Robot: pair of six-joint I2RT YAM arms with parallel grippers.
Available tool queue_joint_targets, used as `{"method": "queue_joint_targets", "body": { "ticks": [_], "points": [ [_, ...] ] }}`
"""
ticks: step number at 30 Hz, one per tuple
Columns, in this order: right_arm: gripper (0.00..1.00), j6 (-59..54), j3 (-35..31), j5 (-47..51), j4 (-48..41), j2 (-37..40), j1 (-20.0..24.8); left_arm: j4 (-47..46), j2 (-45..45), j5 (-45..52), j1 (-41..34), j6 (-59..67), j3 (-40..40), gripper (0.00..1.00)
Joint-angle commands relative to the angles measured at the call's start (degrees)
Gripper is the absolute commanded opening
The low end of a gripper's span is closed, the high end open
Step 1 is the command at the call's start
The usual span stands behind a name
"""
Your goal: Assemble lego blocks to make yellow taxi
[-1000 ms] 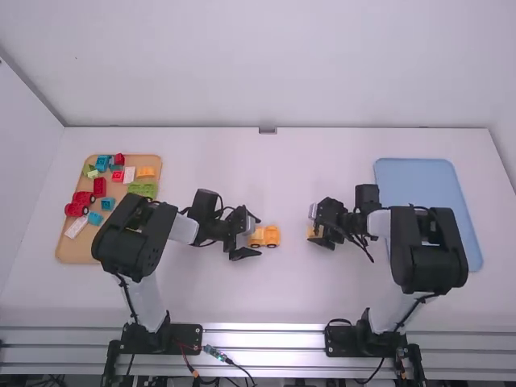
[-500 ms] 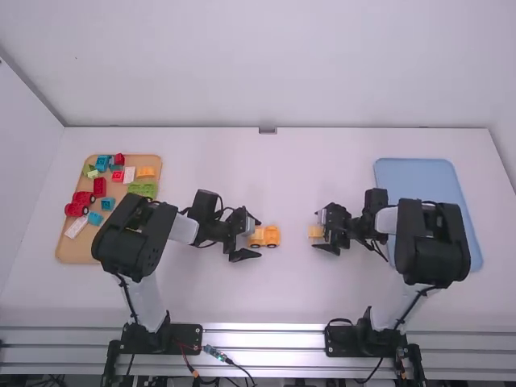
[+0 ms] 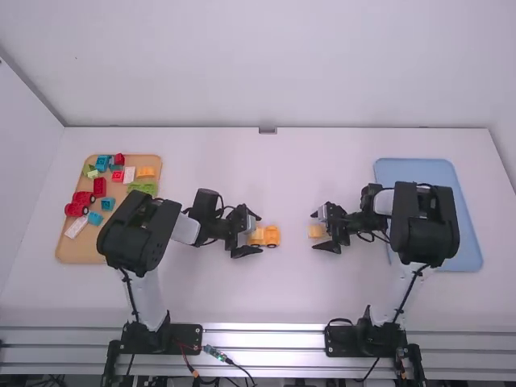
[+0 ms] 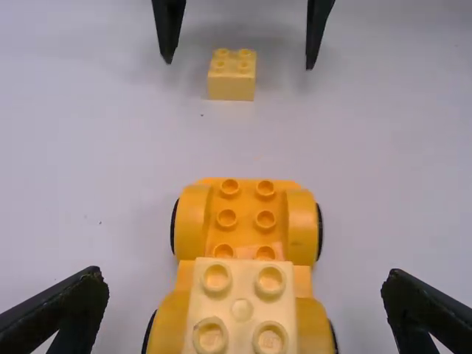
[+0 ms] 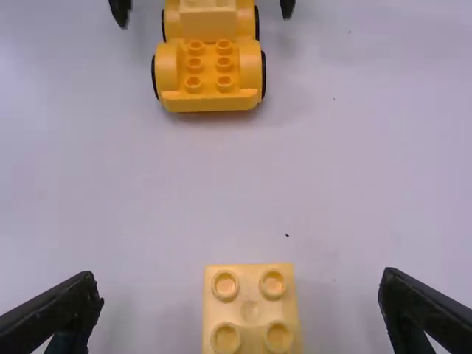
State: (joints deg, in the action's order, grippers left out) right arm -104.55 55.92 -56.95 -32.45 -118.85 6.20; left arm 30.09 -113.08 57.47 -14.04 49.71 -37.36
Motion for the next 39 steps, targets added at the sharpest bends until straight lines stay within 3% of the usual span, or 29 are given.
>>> {"method": "queue_joint_targets", "body": {
  "ticks": [1, 4, 12, 20, 31, 32, 39],
  "points": [
    [0.99, -7.37, 2.91, -1.25, -3.10, -1.59, 0.10, 1.15, -2.36, 0.62, -0.13, -3.06, -0.50, 0.99],
    [1.00, -7.28, 3.58, -1.18, -4.20, -1.87, 0.10, -0.27, -3.85, 1.28, 0.15, -2.82, -1.90, 0.99],
    [0.88, -5.46, 1.44, -1.09, -0.50, -1.87, 0.10, -5.37, -4.48, 1.34, 0.15, -2.80, -5.12, 0.99],
    [0.74, 7.72, -2.40, -0.04, 10.80, -1.87, 0.10, -5.10, -4.48, 1.06, -0.13, -0.24, -4.15, 0.99],
    [0.59, 7.56, -3.30, -0.24, 11.21, -1.87, 0.10, -4.25, -4.48, 1.06, -0.18, -0.44, -4.18, 0.99],
    [0.53, 7.56, -3.30, -0.22, 11.19, -1.87, 0.10, -4.27, -4.48, 1.10, -0.18, -0.42, -4.18, 0.99],
    [0.48, 7.87, -2.95, -0.24, 10.78, -1.87, 0.10, -4.30, -4.48, 1.10, -0.15, -0.44, -4.18, 0.99]
  ]
}}
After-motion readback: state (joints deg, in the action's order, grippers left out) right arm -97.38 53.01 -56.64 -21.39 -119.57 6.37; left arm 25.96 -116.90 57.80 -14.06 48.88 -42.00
